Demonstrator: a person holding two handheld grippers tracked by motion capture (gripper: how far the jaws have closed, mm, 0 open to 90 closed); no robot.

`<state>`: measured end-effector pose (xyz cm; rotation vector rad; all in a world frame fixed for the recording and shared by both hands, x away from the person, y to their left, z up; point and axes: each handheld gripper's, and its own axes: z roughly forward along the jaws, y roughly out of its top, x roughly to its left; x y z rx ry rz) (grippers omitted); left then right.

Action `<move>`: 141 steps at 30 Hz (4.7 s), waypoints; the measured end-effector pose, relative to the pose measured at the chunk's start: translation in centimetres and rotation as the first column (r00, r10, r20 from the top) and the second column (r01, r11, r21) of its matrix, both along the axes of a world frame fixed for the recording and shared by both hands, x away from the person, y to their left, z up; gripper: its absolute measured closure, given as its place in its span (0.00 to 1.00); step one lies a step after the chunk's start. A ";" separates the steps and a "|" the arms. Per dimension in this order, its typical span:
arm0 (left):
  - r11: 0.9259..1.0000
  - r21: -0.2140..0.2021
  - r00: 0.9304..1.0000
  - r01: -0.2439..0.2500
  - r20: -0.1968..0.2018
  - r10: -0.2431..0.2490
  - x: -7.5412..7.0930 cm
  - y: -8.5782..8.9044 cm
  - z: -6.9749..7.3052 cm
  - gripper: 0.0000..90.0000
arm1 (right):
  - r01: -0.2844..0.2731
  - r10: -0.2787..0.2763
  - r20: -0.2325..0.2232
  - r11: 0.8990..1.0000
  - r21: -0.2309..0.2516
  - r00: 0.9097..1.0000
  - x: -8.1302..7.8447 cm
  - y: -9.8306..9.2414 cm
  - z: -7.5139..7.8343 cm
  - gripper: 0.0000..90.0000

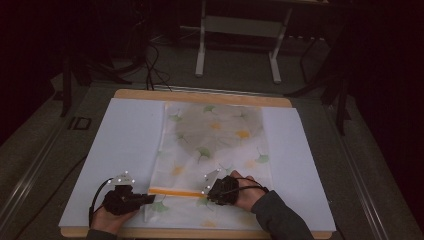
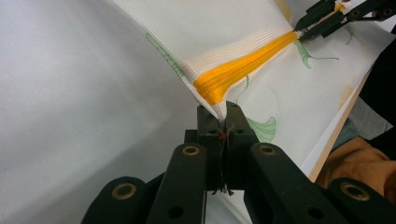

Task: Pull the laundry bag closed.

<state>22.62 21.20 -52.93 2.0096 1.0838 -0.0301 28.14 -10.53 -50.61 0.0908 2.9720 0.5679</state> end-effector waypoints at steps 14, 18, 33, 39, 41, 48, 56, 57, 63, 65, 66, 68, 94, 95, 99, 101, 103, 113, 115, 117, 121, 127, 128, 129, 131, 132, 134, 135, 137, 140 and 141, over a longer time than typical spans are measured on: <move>1.000 -0.001 1.000 -0.002 -0.002 0.002 0.0 0.1 0.0 0.98 | 0.018 -0.018 -0.003 1.000 -0.002 1.000 0.2 -1.4 0.1 0.94; 1.000 0.000 1.000 -0.003 -0.003 0.003 0.0 0.1 0.0 0.98 | 0.025 -0.025 -0.004 1.000 -0.003 1.000 0.3 -2.0 0.1 0.94; 1.000 0.002 1.000 -0.005 -0.001 0.005 0.0 0.2 0.0 0.98 | 0.045 -0.045 -0.009 0.999 -0.015 0.999 0.2 -3.2 0.0 0.94; 1.000 0.000 1.000 -0.005 -0.001 0.005 0.0 0.2 0.0 0.98 | 0.054 -0.054 -0.012 0.999 -0.009 0.998 0.3 -3.7 0.1 0.94; 1.000 0.002 1.000 -0.006 -0.001 0.006 0.0 0.2 0.0 0.98 | 0.052 -0.052 -0.012 0.999 -0.009 0.999 0.3 -3.8 0.1 0.94; 1.000 0.000 1.000 -0.006 0.000 0.006 0.0 0.2 0.0 0.98 | 0.062 -0.062 -0.012 0.998 -0.016 0.998 0.3 -4.3 0.0 0.94; 1.000 -0.001 1.000 -0.009 -0.001 0.009 0.0 0.2 0.0 0.98 | 0.074 -0.074 -0.011 0.997 -0.017 0.997 0.3 -5.1 0.1 0.94; 1.000 0.001 1.000 -0.009 0.000 0.009 0.0 0.2 0.0 0.98 | 0.076 -0.076 -0.012 0.997 -0.016 0.997 0.3 -5.3 0.2 0.94; 1.000 -0.002 1.000 -0.011 0.002 0.011 0.0 0.3 0.1 0.98 | 0.087 -0.087 -0.014 0.996 -0.020 0.996 0.3 -5.9 0.2 0.94; 1.000 -0.001 1.000 -0.011 0.001 0.011 0.0 0.2 0.0 0.98 | 0.088 -0.088 -0.014 0.996 -0.023 0.996 0.3 -6.1 0.1 0.94; 1.000 -0.001 1.000 -0.010 0.000 0.010 0.0 0.2 0.0 0.98 | 0.092 -0.093 -0.015 0.995 -0.023 0.996 0.3 -6.3 0.1 0.94; 1.000 -0.001 1.000 -0.011 0.001 0.011 0.0 0.3 0.0 0.98 | 0.095 -0.095 -0.015 0.995 -0.024 0.995 0.3 -6.5 0.1 0.94; 1.000 -0.003 1.000 -0.022 0.006 0.022 -0.1 0.4 0.1 0.98 | 0.131 -0.131 -0.015 0.991 -0.036 0.991 0.4 -9.0 0.7 0.94; 1.000 -0.003 1.000 -0.020 0.006 0.020 -0.1 0.4 0.1 0.98 | 0.132 -0.132 -0.015 0.991 -0.037 0.991 0.4 -9.2 0.7 0.94; 1.000 -0.003 1.000 -0.022 0.006 0.022 -0.1 0.4 0.1 0.98 | 0.145 -0.146 -0.017 0.989 -0.037 0.989 0.3 -9.7 0.6 0.94; 1.000 -0.003 1.000 -0.021 0.005 0.021 -0.1 0.4 0.1 0.98 | 0.148 -0.149 -0.019 0.988 -0.041 0.989 0.3 -10.0 0.6 0.94; 1.000 -0.003 1.000 -0.023 0.005 0.023 -0.1 0.4 0.1 0.98 | 0.155 -0.155 -0.016 0.987 -0.036 0.988 0.3 -10.3 0.7 0.94; 1.000 -0.003 1.000 -0.023 0.007 0.023 -0.1 0.5 0.1 0.98 | 0.180 -0.181 -0.016 0.983 -0.039 0.983 0.4 -11.3 1.0 0.94; 1.000 -0.004 1.000 -0.024 0.005 0.024 -0.1 0.5 0.1 0.98 | 0.183 -0.184 -0.014 0.982 -0.043 0.983 0.4 -11.6 1.0 0.94; 1.000 -0.003 1.000 -0.025 0.004 0.025 -0.1 0.5 0.1 0.98 | 0.186 -0.187 -0.015 0.982 -0.044 0.982 0.4 -11.8 1.1 0.94; 1.000 -0.005 1.000 -0.025 0.004 0.025 -0.1 0.5 0.1 0.98 | 0.190 -0.191 -0.016 0.980 -0.052 0.981 0.4 -12.0 1.0 0.94; 1.000 -0.003 1.000 -0.026 0.005 0.026 -0.1 0.5 0.1 0.98 | 0.192 -0.193 -0.021 0.980 -0.053 0.981 0.4 -12.4 1.1 0.94; 1.000 -0.003 1.000 -0.026 0.004 0.026 -0.1 0.5 0.1 0.98 | 0.194 -0.196 -0.016 0.979 -0.057 0.981 0.3 -12.5 1.1 0.94; 1.000 -0.004 1.000 -0.026 0.004 0.026 -0.1 0.5 0.1 0.98 | 0.194 -0.195 -0.019 0.979 -0.056 0.981 0.3 -12.6 1.1 0.94; 1.000 -0.001 1.000 -0.024 0.004 0.024 -0.1 0.5 0.1 0.98 | 0.193 -0.195 -0.019 0.980 -0.049 0.981 0.3 -12.7 1.2 0.94; 1.000 -0.002 1.000 -0.025 0.004 0.025 -0.1 0.5 0.1 0.98 | 0.194 -0.196 -0.017 0.979 -0.054 0.981 0.3 -12.7 1.2 0.94; 1.000 -0.006 1.000 -0.026 0.002 0.026 -0.1 0.5 0.1 0.98 | 0.195 -0.196 -0.017 0.979 -0.057 0.980 0.3 -12.8 1.3 0.94; 1.000 -0.005 1.000 -0.026 0.004 0.026 -0.1 0.6 0.1 0.98 | 0.196 -0.198 -0.018 0.979 -0.060 0.980 0.3 -12.9 1.3 0.94; 1.000 -0.004 1.000 -0.026 0.003 0.026 -0.1 0.6 0.1 0.98 | 0.199 -0.201 -0.017 0.978 -0.059 0.980 0.3 -13.1 1.3 0.94; 1.000 -0.003 1.000 -0.025 0.003 0.025 0.0 0.6 0.1 0.98 | 0.203 -0.204 -0.019 0.977 -0.065 0.979 0.3 -13.4 1.3 0.94; 1.000 -0.004 1.000 -0.025 0.003 0.025 0.0 0.6 0.1 0.98 | 0.204 -0.206 -0.020 0.977 -0.066 0.978 0.2 -13.5 1.3 0.94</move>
